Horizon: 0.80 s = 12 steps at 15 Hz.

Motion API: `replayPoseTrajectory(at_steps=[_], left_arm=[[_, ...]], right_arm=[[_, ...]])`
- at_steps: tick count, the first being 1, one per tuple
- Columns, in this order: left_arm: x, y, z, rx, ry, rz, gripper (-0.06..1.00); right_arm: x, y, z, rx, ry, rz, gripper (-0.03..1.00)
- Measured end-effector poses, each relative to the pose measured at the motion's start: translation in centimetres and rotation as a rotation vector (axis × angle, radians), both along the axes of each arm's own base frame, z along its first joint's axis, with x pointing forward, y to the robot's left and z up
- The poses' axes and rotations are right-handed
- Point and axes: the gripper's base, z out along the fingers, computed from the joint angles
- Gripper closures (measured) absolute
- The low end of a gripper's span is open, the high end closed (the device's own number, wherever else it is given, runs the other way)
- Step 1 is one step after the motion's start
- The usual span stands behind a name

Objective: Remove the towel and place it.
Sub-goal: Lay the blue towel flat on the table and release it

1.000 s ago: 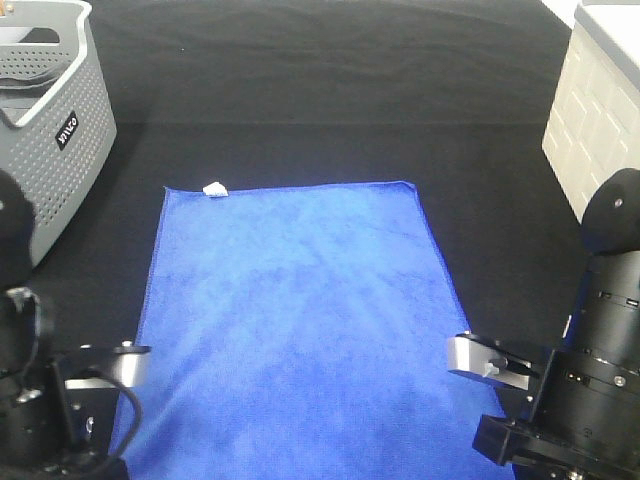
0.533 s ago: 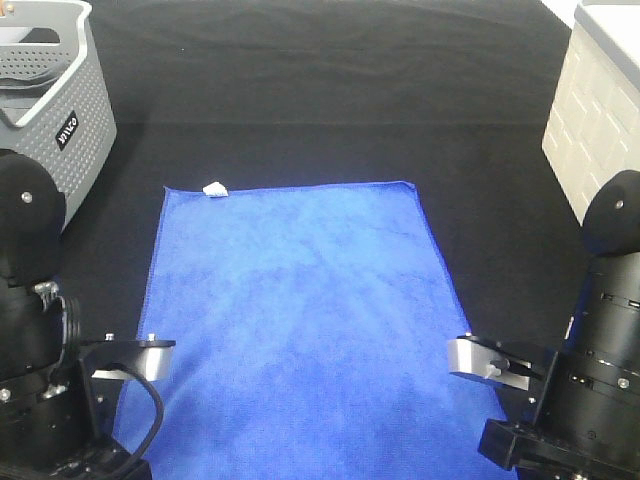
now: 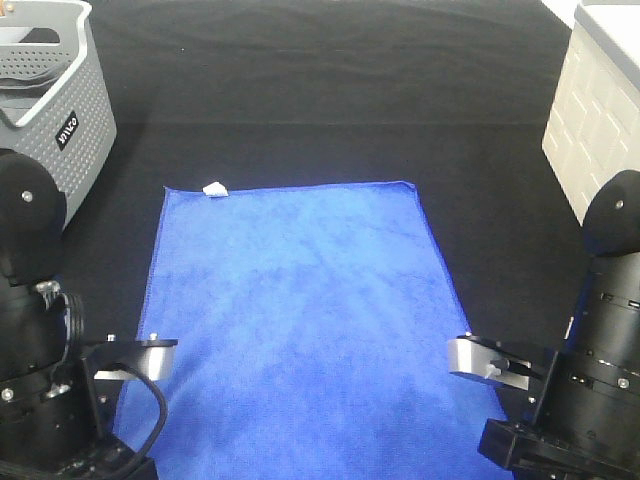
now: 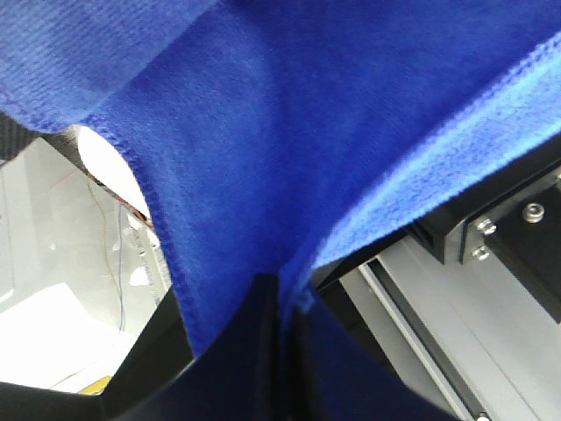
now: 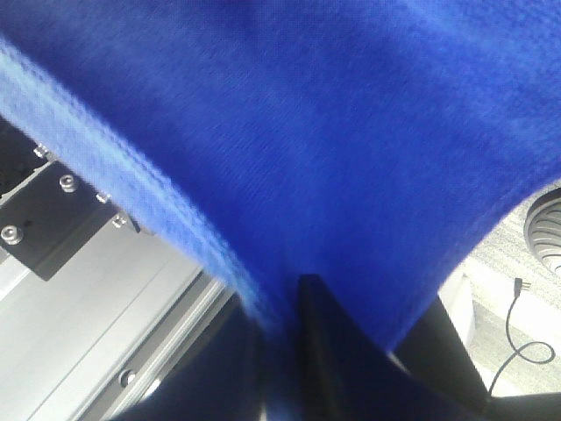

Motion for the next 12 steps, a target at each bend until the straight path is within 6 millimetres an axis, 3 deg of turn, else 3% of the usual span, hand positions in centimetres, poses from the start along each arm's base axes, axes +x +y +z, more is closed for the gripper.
replayPoseTrajectory(at_steps=[4, 6, 8, 10, 12], left_arm=[[-0.4, -0.3, 0.1, 0.017, 0.029, 0.025, 0.22], [-0.5, -0.3, 0.3, 0.022, 0.06, 0.016, 0.15], [-0.3, -0.5, 0.7, 0.013, 0.058, 0.011, 0.13], [1.4, -1.5, 2.0, -0.03, -0.011, 0.004, 0.13], [3.4, -2.1, 3.5, -0.033, -0.12, -0.045, 0.13]], right_arm=[[0.0, 0.2, 0.2, 0.012, 0.005, -0.016, 0.41], [0.0, 0.2, 1.0, 0.023, -0.031, -0.016, 0.29], [0.2, 0.2, 2.0, 0.028, -0.078, -0.021, 0.27], [1.7, 0.5, 3.9, 0.055, -0.202, -0.009, 0.26], [4.6, 0.9, 6.3, 0.051, -0.384, -0.049, 0.26]])
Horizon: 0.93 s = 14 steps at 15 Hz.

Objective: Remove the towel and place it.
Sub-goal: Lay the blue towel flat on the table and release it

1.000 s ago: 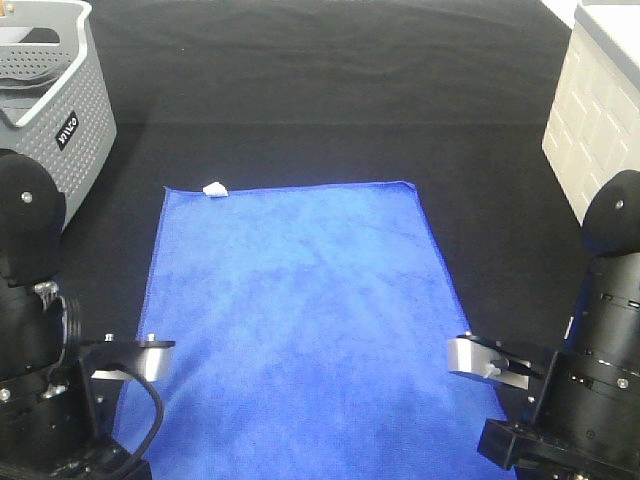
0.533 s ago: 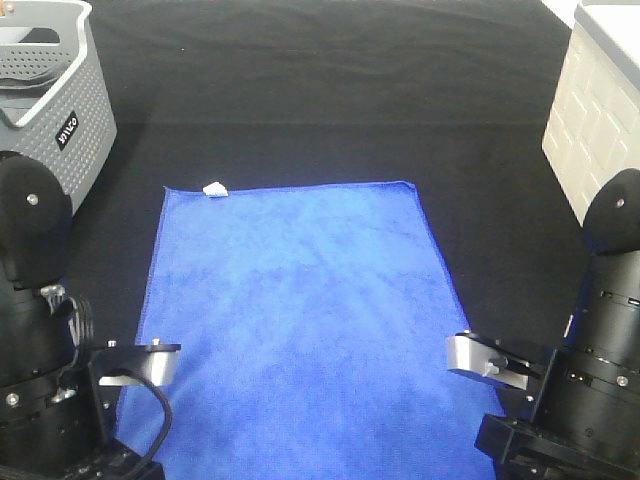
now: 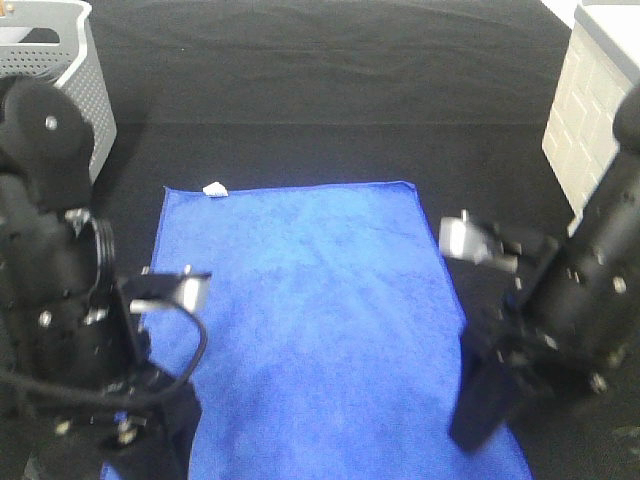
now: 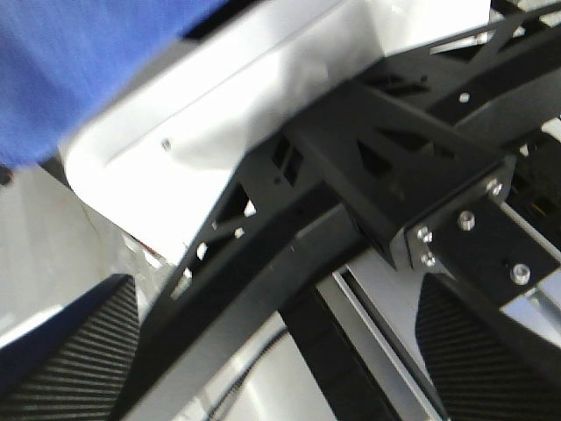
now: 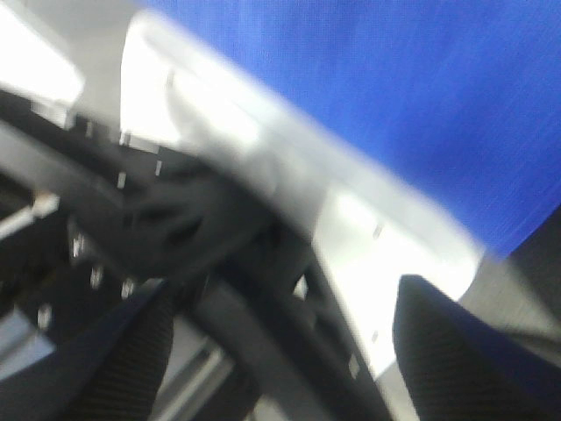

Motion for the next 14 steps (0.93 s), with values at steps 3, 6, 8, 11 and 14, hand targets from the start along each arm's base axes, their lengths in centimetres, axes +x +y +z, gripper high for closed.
replayPoseTrajectory(at_steps=[3, 6, 8, 11, 14], left_arm=[[3.9, 0.1, 2.8, 0.079, -0.23, -0.07, 0.13], [10.1, 2.5, 5.2, 0.075, -0.413, 0.068, 0.13], [14.2, 4.3, 5.1, 0.069, -0.473, 0.171, 0.13], [18.9, 5.5, 3.9, 0.055, -0.504, 0.257, 0.13], [22.3, 6.8, 1.5, 0.041, -0.491, 0.337, 0.13]], right_arm=[[5.6, -1.7, 4.1, 0.035, -0.205, -0.149, 0.26], [11.1, -4.3, 7.4, 0.05, -0.36, -0.233, 0.26], [14.2, -4.6, 7.7, 0.038, -0.395, -0.187, 0.26], [18.4, -4.6, 6.3, 0.006, -0.376, -0.129, 0.24], [22.6, -4.5, 5.2, -0.019, -0.426, -0.12, 0.16]])
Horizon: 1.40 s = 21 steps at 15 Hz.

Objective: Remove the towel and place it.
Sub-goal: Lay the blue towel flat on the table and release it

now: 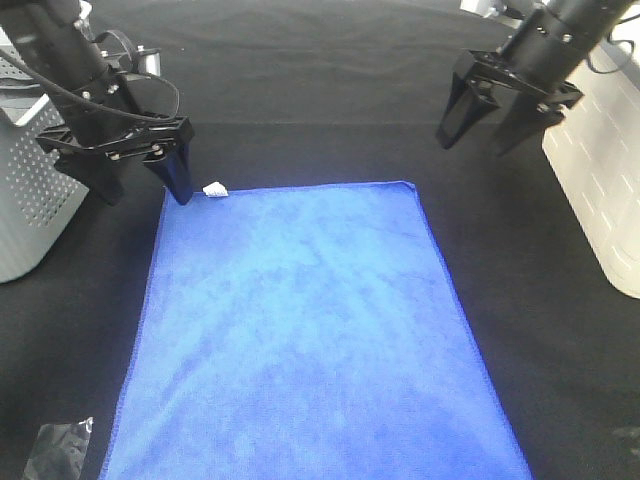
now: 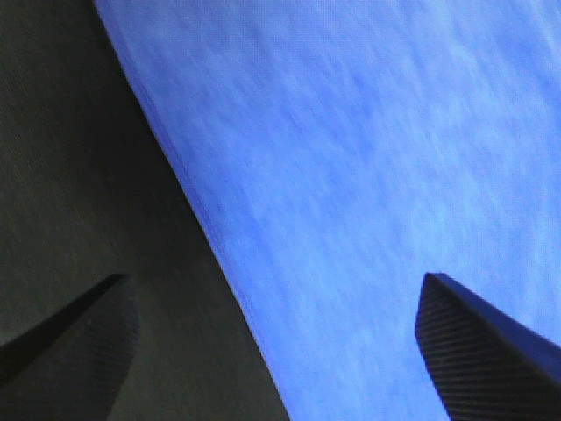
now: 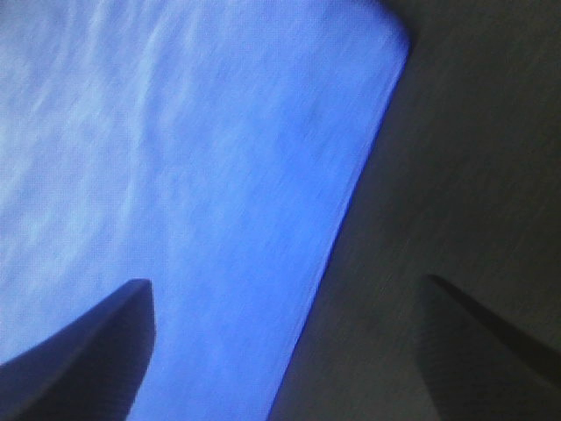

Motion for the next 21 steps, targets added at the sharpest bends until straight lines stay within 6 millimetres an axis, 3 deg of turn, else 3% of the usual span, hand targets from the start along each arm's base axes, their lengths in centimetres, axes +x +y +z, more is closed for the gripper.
replayPoseTrajectory(at_steps=[3, 6, 10, 13, 18, 21], left_arm=[[2.4, -0.1, -2.5, 0.0, -0.009, 0.02, 0.13], [4.1, 0.8, -4.6, 0.006, 0.0, 0.06, 0.13], [5.4, 3.3, -5.4, -0.029, -0.047, 0.146, 0.13], [5.9, 3.1, -7.2, -0.041, -0.071, 0.129, 0.13], [6.5, 3.1, -7.7, -0.07, -0.108, 0.15, 0.13], [6.6, 3.3, -8.0, -0.087, -0.105, 0.149, 0.13]], right_arm=[[3.3, 0.0, -1.6, -0.022, -0.039, -0.012, 0.14], [5.0, -0.5, -3.6, -0.097, -0.049, -0.008, 0.14], [5.5, -0.9, -5.7, -0.141, -0.019, 0.0, 0.14], [6.0, -0.9, -6.9, -0.141, -0.035, -0.013, 0.14], [6.6, 0.0, -7.9, -0.045, -0.059, -0.026, 0.14], [6.6, 0.2, -9.8, -0.026, -0.03, -0.015, 0.14]])
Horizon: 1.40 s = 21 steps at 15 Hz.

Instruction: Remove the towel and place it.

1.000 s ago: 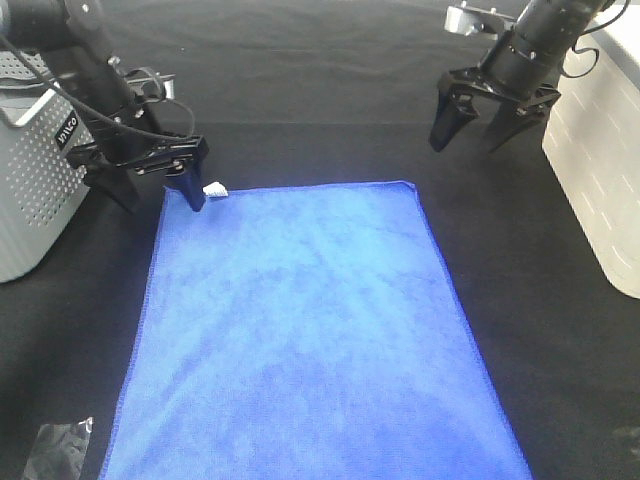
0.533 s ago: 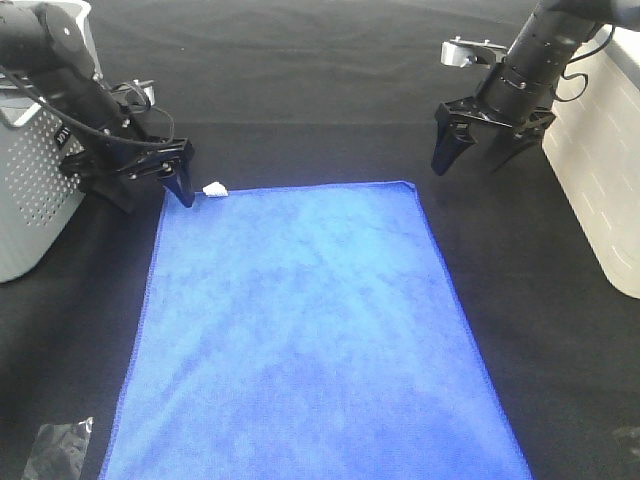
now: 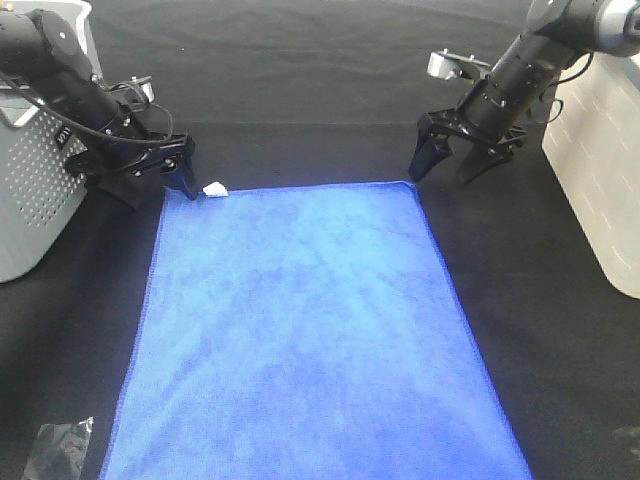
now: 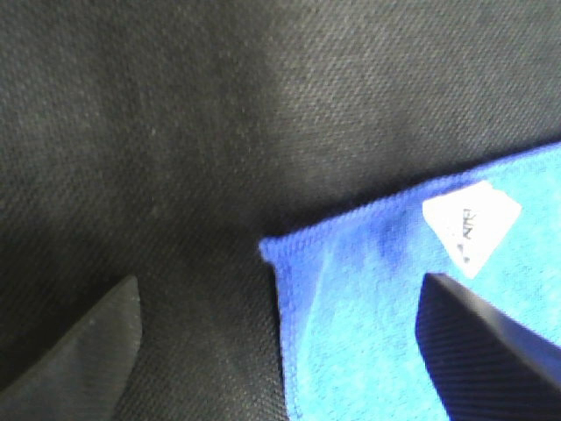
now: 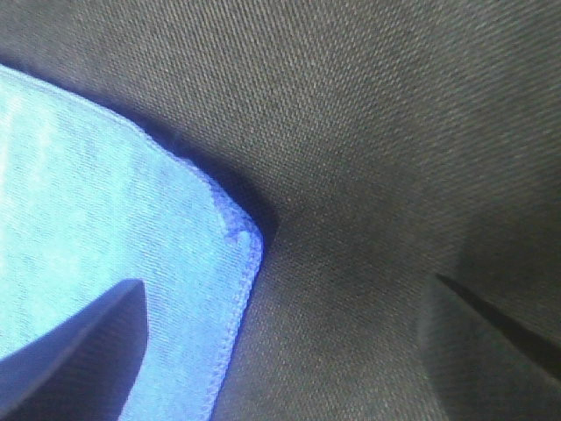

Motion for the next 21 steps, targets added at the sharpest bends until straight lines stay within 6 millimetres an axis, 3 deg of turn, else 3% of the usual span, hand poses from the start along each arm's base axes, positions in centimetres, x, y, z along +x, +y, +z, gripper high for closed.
replayPoseTrajectory(at_steps=[2, 12, 16, 18, 21], left_arm=[[0.1, -0.1, 0.0, -0.007, -0.009, -0.007, 0.13], [0.2, -0.2, -0.3, -0.008, -0.004, -0.013, 0.13], [-0.1, -1.9, -0.3, 0.004, -0.013, -0.055, 0.13], [-0.3, -3.3, -0.3, 0.004, -0.023, -0.083, 0.13], [-0.5, -4.6, -0.3, 0.001, -0.03, -0.104, 0.13]], right_arm=[[-0.2, 0.0, -1.3, -0.001, 0.043, 0.008, 0.14], [0.0, 0.1, -2.7, 0.013, 0.071, 0.0, 0.14], [0.0, 0.1, -2.7, 0.014, 0.076, -0.01, 0.14], [-0.1, 0.8, -2.7, -0.007, 0.068, 0.011, 0.14], [-0.1, 3.7, -2.7, -0.024, 0.01, 0.055, 0.14]])
